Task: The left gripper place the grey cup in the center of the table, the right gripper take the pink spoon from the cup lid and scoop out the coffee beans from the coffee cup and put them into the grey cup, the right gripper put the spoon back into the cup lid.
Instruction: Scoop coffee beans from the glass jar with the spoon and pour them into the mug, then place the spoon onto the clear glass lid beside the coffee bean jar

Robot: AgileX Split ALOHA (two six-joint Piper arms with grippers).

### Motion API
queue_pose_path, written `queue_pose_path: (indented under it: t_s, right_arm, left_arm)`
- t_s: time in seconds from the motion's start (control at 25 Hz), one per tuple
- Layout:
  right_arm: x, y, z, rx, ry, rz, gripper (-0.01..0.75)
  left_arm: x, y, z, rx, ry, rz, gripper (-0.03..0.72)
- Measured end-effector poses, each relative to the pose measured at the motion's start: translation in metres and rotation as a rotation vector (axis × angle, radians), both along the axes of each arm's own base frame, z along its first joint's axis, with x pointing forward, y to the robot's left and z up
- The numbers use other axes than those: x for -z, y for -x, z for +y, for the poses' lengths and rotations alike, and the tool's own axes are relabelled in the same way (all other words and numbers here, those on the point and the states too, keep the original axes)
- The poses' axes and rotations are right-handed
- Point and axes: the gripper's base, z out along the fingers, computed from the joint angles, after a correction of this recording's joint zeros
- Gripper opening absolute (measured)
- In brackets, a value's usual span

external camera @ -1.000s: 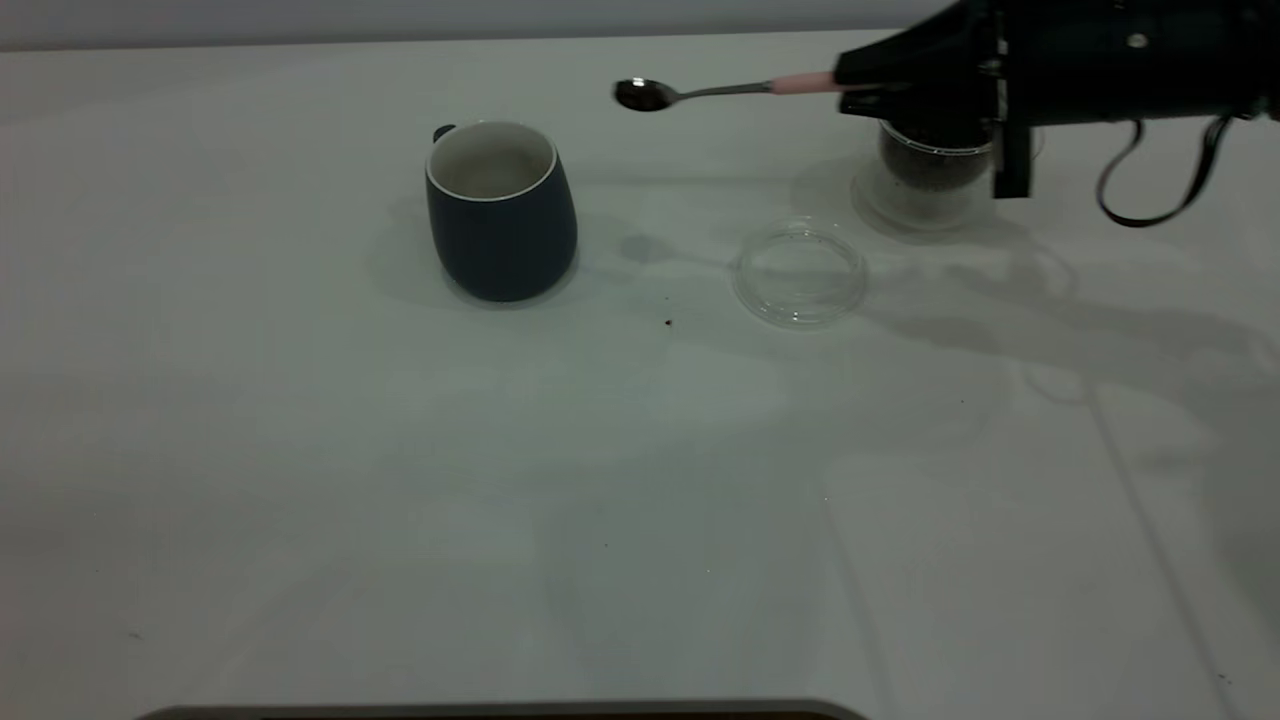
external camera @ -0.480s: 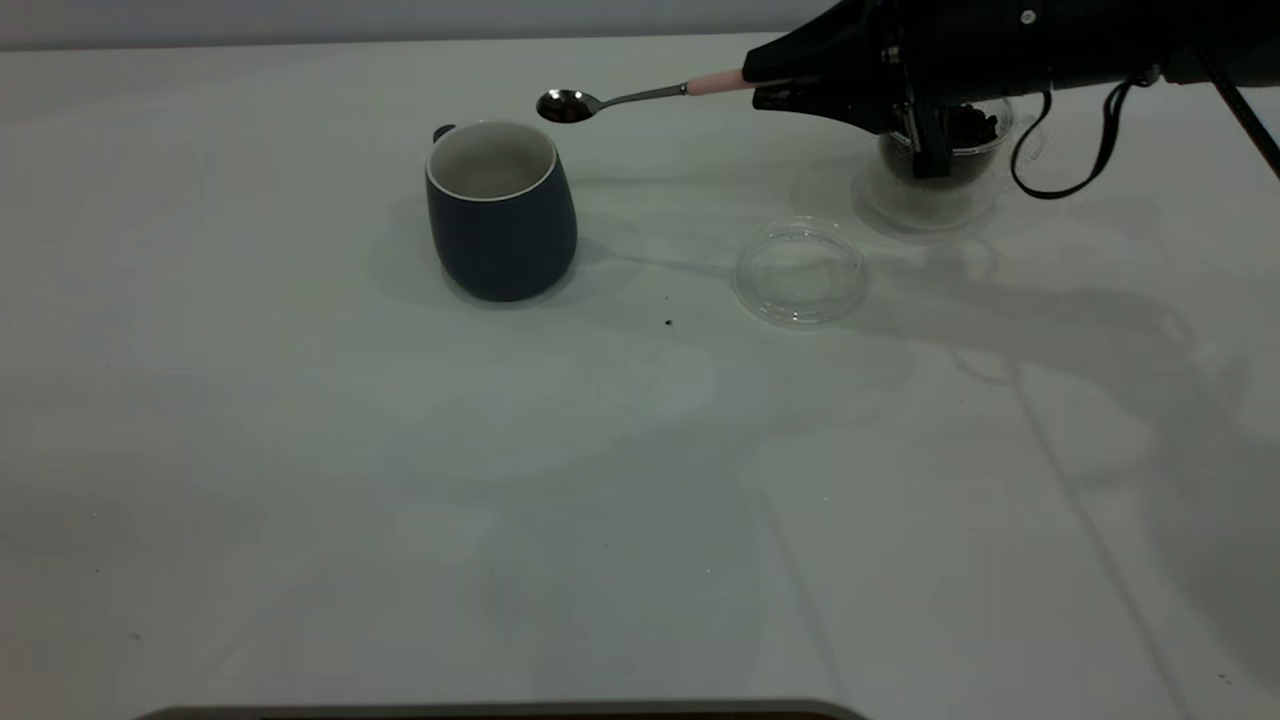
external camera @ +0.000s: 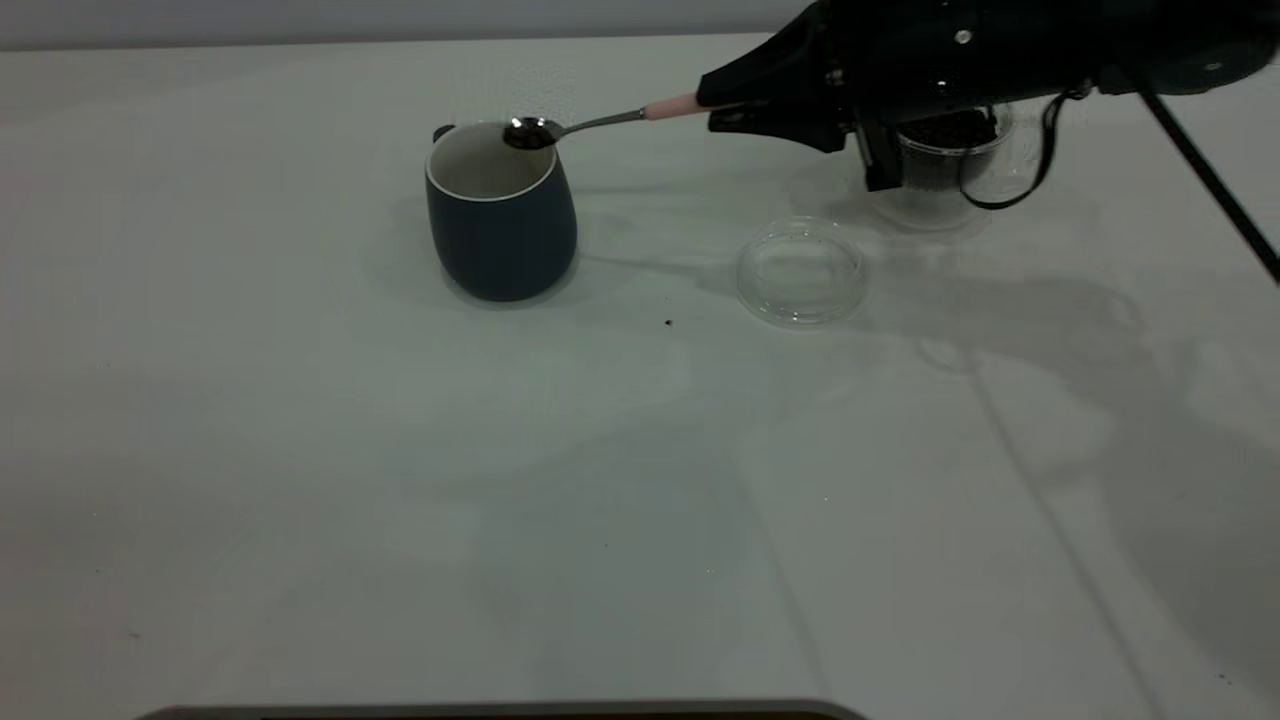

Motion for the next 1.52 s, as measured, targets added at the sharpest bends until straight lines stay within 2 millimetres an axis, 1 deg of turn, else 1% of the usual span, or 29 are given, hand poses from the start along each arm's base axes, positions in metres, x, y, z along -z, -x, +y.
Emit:
queue_pose_path:
  t_s: [0.12,0.32,0.48,0.6,0.76,0.88,1.0,1.08,1.16,1.24,1.36,1.52]
  right_arm:
    - [0.003,-0.005,0.008,-0.015,0.005,-0.019,0.113]
    - [0.007,-0.010,0.012,-0.035,0.050,-0.095,0.113]
    - [0.008,-0.013,0.011,-0.087,0.123,-0.247,0.113]
    - [0.008,-0.013,0.011,-0.153,0.174,-0.395,0.113]
    - [0.008,-0.013,0.011,-0.208,0.212,-0.514,0.113]
    - [0.008,-0.012,0.012,-0.227,0.221,-0.554,0.113]
    - [0.004,-0.012,0.012,-0.228,0.207,-0.555,0.113]
    - [-0.006,-0.011,0.011,-0.216,0.182,-0.540,0.113]
    - [-0.019,-0.009,0.006,-0.190,0.154,-0.508,0.113]
    - [-0.035,-0.005,-0.004,-0.147,0.142,-0.470,0.113]
    - [-0.046,0.006,-0.030,-0.063,0.135,-0.376,0.113]
    - [-0.043,0.032,-0.070,0.070,0.151,-0.199,0.113]
  left_arm:
    - [0.000,0.000,0.000,0.000,0.000,0.000,0.586]
    - [0.000,0.000,0.000,0.000,0.000,0.000,0.586]
    - [0.000,0.000,0.000,0.001,-0.001,0.000,0.586]
    - [0.000,0.000,0.000,0.001,-0.001,0.000,0.586]
    - [0.000,0.000,0.000,0.001,-0.001,0.000,0.586]
    - [0.000,0.000,0.000,0.001,-0.001,0.000,0.586]
    - [0.000,0.000,0.000,0.001,-0.001,0.000,0.586]
    - [0.000,0.000,0.000,0.001,-0.001,0.000,0.586]
    - [0.000,0.000,0.000,0.001,-0.001,0.000,0.586]
    - [0.000,0.000,0.000,0.001,-0.001,0.000,0.586]
    - [0.000,0.000,0.000,0.001,-0.001,0.000,0.586]
    - [0.000,0.000,0.000,0.001,-0.001,0.000,0.586]
